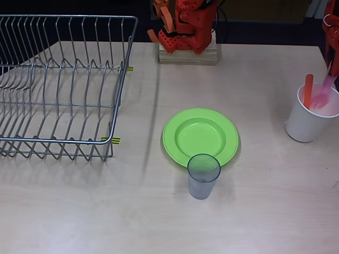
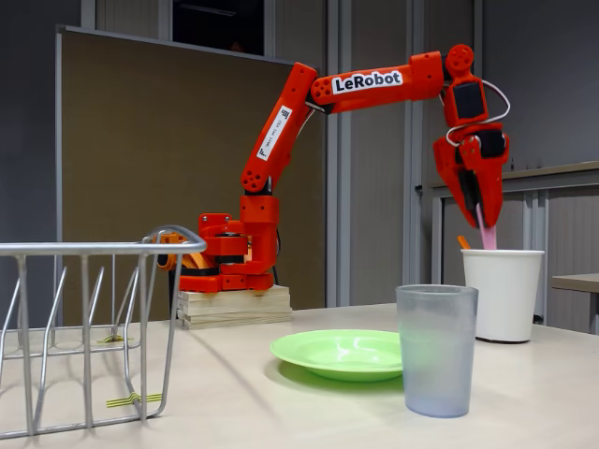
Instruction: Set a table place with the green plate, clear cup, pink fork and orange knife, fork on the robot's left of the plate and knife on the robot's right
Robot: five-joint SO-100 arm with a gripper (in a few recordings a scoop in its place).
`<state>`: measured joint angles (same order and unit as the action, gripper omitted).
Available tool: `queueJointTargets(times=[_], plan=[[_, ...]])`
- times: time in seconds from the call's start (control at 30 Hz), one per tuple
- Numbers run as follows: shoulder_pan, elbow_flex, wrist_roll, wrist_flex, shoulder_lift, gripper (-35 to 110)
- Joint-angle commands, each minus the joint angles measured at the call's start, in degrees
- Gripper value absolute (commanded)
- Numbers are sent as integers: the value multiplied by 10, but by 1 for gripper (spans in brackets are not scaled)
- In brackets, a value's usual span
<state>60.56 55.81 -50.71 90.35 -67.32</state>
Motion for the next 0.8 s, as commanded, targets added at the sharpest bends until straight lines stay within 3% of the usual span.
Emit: queueJointTargets(times=[0.0, 0.23, 0.43, 0.6, 0.77], plan=[[-4, -62, 18, 21, -34, 0], [-4, -88, 54, 43, -79, 0], [-35, -57, 141, 47, -150, 0], [-98, -8, 305, 34, -194, 0], [-179, 159, 471, -49, -257, 0]])
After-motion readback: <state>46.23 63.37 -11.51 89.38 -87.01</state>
